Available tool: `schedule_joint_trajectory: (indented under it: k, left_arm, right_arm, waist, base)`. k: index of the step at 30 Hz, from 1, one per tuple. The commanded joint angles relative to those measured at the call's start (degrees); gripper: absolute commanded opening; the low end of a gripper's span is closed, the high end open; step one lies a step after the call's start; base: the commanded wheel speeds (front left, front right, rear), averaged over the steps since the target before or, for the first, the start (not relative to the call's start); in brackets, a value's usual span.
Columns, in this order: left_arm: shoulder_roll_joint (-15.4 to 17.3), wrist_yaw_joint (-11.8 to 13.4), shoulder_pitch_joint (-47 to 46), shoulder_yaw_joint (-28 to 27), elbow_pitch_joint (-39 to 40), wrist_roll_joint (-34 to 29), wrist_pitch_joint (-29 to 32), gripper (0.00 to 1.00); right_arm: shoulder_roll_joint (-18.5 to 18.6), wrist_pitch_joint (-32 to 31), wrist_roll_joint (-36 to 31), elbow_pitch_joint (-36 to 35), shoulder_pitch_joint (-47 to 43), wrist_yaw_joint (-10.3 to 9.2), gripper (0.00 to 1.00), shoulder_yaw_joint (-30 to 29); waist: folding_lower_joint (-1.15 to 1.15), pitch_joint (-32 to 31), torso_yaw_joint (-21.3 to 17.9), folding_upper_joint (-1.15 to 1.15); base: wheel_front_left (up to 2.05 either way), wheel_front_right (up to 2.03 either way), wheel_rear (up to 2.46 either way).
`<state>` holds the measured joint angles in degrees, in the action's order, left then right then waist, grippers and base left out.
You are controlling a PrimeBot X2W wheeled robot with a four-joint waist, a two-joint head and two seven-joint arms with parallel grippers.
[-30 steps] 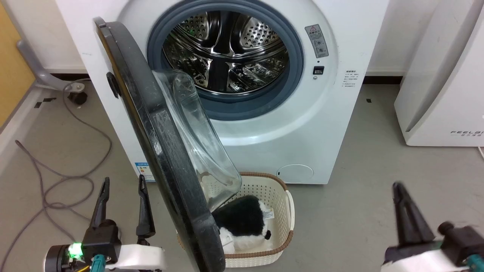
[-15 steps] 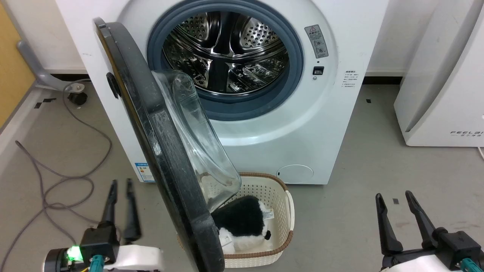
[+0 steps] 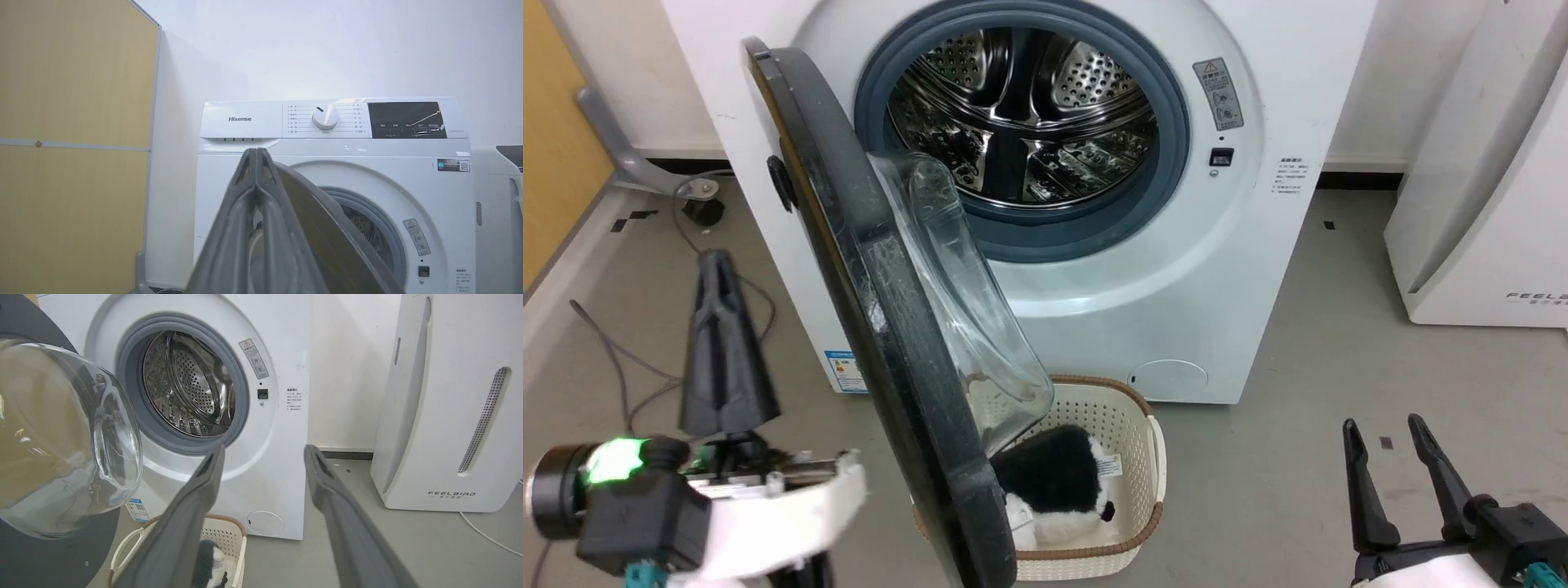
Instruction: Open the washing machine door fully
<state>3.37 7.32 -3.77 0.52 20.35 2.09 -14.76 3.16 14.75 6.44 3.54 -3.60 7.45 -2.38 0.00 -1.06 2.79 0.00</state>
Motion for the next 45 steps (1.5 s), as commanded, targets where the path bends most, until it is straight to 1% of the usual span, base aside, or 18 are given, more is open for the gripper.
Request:
schedule_joint_trajectory:
  k: [1,6,11,14,22,29,32,36,42,43,45]
  left_arm:
    - [-0.1,-0.5,-0.7,1.1,1.3,-0.4,-0.2,0.0]
    - [-0.2,-2.5,-0.6,8.2,5.6,-1.8,-0.2,0.0]
    - [-0.2,-5.0,0.1,15.5,6.5,-3.5,-0.2,0.0]
    - [0.4,-6.4,1.1,19.3,6.4,-4.4,-0.2,0.0]
    - [2.5,-9.2,4.7,26.5,2.7,-4.9,-0.2,0.0]
    - [4.3,-10.5,6.7,30.8,-3.4,-5.1,-0.2,0.0]
    - [4.5,-10.6,7.3,31.9,-6.3,-5.0,-0.2,0.0]
    - [4.6,-9.3,7.9,31.8,-10.6,-4.7,-0.2,0.0]
    - [4.9,-7.5,7.9,30.1,-15.3,-3.5,-0.2,0.0]
    - [5.2,-6.7,7.4,29.0,-16.2,-3.0,-0.2,0.0]
    - [5.5,-6.4,7.3,28.6,-16.2,-2.8,-0.2,0.0]
  right_arm:
    - [-0.3,0.2,0.2,-0.2,-0.9,0.03,1.0,-0.1]
    - [-0.3,0.2,0.3,0.4,-1.2,0.03,1.0,0.0]
    - [-0.3,0.2,0.4,0.6,-1.5,0.03,1.0,-0.1]
    - [-0.3,0.2,0.3,1.1,-1.5,0.03,1.0,0.3]
    - [-0.3,0.2,0.1,2.2,-1.5,0.03,1.0,-0.1]
    - [-0.3,0.2,0.0,2.7,-1.4,0.03,1.0,-0.2]
    - [-0.3,0.2,-0.1,2.9,-1.3,0.03,1.0,-0.1]
    - [-0.3,0.2,-0.1,3.2,-1.2,0.03,1.0,0.0]
    - [-0.3,0.2,-0.1,3.7,-1.3,0.03,1.0,-0.4]
    - [-0.3,0.2,0.0,3.9,-1.3,0.03,1.0,-0.6]
    - [-0.3,0.2,0.0,4.0,-1.3,0.03,1.0,-0.8]
  waist:
    - [0.0,-0.1,0.2,0.0]
    - [0.0,-0.1,0.7,0.0]
    - [0.0,-0.1,1.6,0.0]
    - [0.0,0.0,1.9,0.0]
    - [0.0,0.3,3.0,0.0]
    - [0.0,0.6,3.5,0.0]
    - [0.0,0.8,3.5,0.0]
    - [0.0,1.1,3.5,0.0]
    - [0.0,1.6,4.1,0.0]
    - [0.0,1.6,4.9,0.0]
    - [0.0,1.7,5.6,0.0]
  base:
    - [0.0,0.0,0.0]
    - [0.0,0.0,0.0]
    - [0.0,0.0,0.0]
    - [0.0,0.0,0.0]
    - [0.0,0.0,0.0]
    - [0.0,0.0,0.0]
    - [0.0,0.0,0.0]
    - [0.0,0.0,0.0]
    - [0.0,0.0,0.0]
    - [0.0,0.0,0.0]
    - [0.0,0.0,0.0]
